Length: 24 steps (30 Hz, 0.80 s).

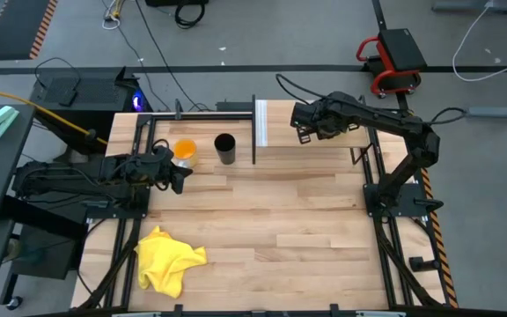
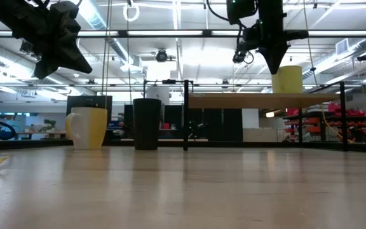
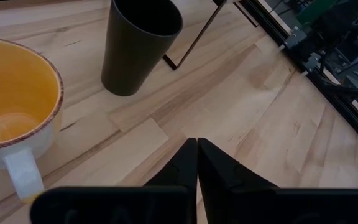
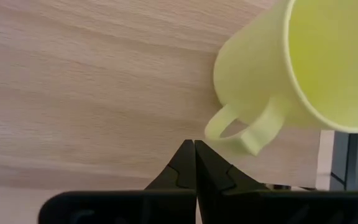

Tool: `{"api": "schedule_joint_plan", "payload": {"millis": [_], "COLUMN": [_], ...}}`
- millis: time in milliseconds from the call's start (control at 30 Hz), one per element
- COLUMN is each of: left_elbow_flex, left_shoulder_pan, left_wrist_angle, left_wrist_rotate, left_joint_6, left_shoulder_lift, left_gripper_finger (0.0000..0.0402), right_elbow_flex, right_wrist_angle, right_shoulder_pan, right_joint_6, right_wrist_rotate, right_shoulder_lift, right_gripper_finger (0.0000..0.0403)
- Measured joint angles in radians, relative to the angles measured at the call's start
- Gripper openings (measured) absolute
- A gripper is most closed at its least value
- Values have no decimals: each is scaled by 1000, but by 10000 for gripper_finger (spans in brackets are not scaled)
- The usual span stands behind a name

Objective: Stack small to large cups/mugs on shelf
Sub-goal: Put the yellow mug on the shelf

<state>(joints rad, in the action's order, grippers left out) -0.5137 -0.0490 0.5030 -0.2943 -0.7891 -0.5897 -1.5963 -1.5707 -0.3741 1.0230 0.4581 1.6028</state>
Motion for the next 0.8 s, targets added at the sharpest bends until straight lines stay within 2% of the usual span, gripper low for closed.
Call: {"api": "schedule_joint_plan", "payload": {"millis": [300,467,600,700,800], "left_elbow_flex": [0,0,0,0,0], "left_shoulder_pan": [2,1,1,1,0], "left_wrist_angle": [3,5,5,4,4], "left_wrist_rotate": [3,3,3,3,3], "left_joint_6": [-1,-1,-1,-1,-1], "left_shoulder_lift": [0,0,0,0,0], "left_gripper_finger": [20,14,19,24,23], "right_elbow_flex": [0,1,1,1,0], "right_wrist_angle": [0,0,0,-1,-1], "right_shoulder_pan": [-1,47,175,313,483], "right_joint_6": [81,85,181,318,470], "right_wrist_rotate": [51,87,161,217,321], "right_shoulder_lift": [-1,-20,-87,-167,-232], "right_gripper_finger": [0,0,0,0,0]}}
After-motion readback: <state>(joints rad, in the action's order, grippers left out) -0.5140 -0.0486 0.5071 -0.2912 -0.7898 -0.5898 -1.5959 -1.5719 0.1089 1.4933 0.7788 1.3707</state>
